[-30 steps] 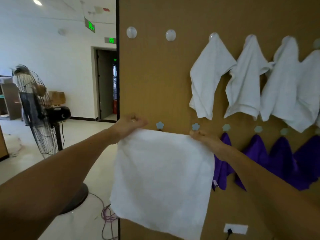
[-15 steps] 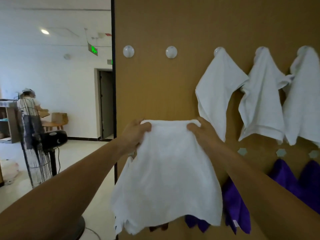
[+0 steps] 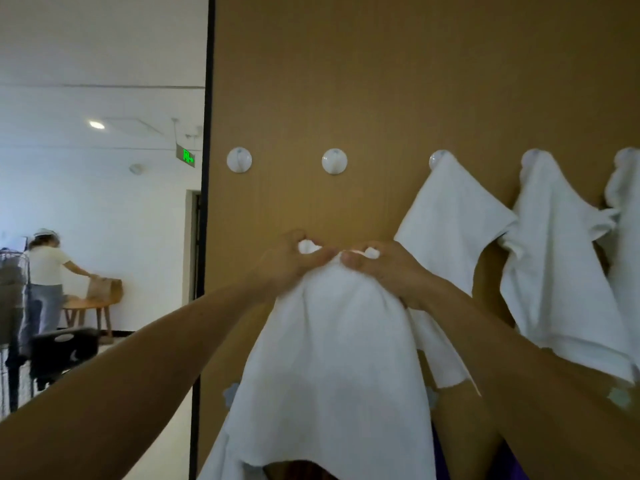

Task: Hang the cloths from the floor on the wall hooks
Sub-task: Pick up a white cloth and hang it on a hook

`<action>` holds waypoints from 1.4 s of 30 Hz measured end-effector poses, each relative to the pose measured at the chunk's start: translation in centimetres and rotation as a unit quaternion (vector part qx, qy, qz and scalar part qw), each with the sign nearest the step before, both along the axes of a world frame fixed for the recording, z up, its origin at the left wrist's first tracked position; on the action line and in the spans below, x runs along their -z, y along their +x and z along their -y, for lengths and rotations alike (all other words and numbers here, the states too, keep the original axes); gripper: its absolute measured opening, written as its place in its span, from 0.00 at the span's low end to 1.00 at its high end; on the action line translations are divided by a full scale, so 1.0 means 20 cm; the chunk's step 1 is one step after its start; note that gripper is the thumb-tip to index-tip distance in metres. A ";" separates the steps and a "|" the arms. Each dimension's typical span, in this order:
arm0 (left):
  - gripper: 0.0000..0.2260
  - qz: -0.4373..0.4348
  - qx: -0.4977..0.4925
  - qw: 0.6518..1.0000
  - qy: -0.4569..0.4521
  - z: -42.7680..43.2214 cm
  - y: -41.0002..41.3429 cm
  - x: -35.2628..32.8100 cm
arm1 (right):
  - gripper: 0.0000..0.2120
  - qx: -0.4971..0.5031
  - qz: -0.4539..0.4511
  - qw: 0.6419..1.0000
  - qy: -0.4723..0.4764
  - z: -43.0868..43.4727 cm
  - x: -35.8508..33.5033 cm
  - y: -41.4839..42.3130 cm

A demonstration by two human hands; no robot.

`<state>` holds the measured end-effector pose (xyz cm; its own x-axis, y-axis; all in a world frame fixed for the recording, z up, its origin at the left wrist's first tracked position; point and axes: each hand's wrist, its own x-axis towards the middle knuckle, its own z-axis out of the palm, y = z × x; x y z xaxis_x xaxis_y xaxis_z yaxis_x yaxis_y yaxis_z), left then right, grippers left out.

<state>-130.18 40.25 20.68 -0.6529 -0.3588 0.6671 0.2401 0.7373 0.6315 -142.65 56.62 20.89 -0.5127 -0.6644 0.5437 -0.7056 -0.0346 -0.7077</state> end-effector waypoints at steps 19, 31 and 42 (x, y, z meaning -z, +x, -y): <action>0.11 -0.179 -0.114 0.960 -0.182 0.37 -0.47 -0.96 | 0.10 0.259 -0.152 0.926 -0.231 0.47 -0.90 -0.33; 0.12 0.005 -0.119 0.992 -0.050 0.36 -0.59 -0.88 | 0.09 0.219 -0.040 0.959 -0.177 0.49 -0.77 -0.44; 0.11 -0.169 -0.275 0.869 -0.375 0.36 -0.48 -0.71 | 0.12 0.448 -0.370 0.805 -0.121 0.47 -0.59 -0.32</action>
<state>-139.88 33.12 34.91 -0.2417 0.0636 0.9683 -0.2001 0.9731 -0.1139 -148.98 47.31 32.71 -0.2043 -0.0368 0.9782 -0.7494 0.6488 -0.1321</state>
